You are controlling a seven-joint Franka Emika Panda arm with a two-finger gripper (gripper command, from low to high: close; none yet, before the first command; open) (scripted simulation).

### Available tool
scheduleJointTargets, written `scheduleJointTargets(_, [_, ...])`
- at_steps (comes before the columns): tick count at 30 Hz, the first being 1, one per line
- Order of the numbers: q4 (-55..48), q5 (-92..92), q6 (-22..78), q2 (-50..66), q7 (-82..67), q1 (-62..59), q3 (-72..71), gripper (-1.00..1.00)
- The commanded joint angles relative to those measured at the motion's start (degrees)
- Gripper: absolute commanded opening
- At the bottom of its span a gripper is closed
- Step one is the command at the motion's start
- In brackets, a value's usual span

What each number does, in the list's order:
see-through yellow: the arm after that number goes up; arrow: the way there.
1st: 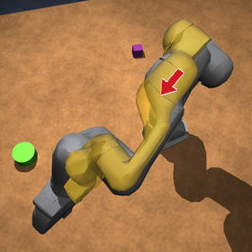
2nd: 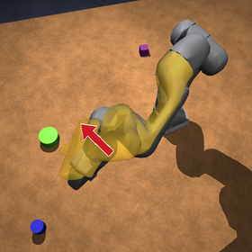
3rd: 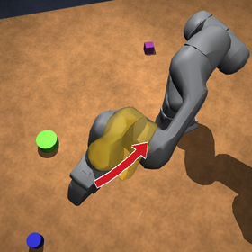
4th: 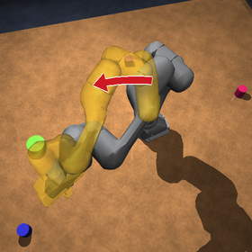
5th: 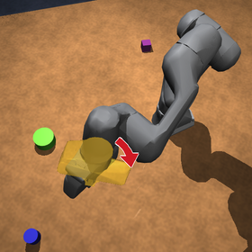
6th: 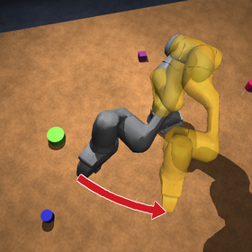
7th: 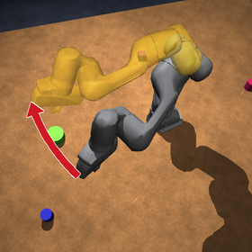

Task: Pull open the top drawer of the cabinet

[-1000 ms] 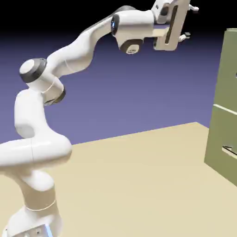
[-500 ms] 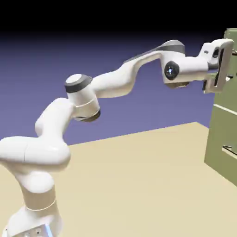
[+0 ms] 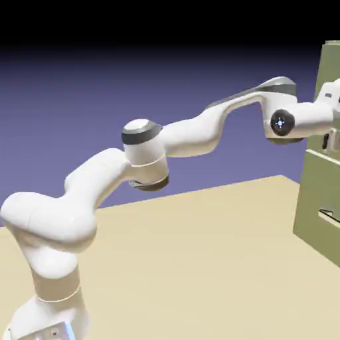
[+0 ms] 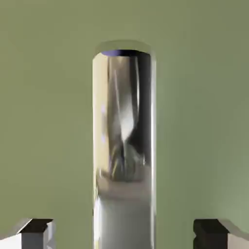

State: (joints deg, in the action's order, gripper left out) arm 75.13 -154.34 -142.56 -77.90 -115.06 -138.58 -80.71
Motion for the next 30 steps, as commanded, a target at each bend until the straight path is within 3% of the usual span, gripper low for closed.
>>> scheduleJointTargets(1, [2.1, -0.3, 0.8, 0.1, -0.7, 1.2, 0.2, -1.00])
scheduleJointTargets(30, [62.3, 5.6, 23.8, -0.1, -11.2, 39.6, 16.2, -1.00])
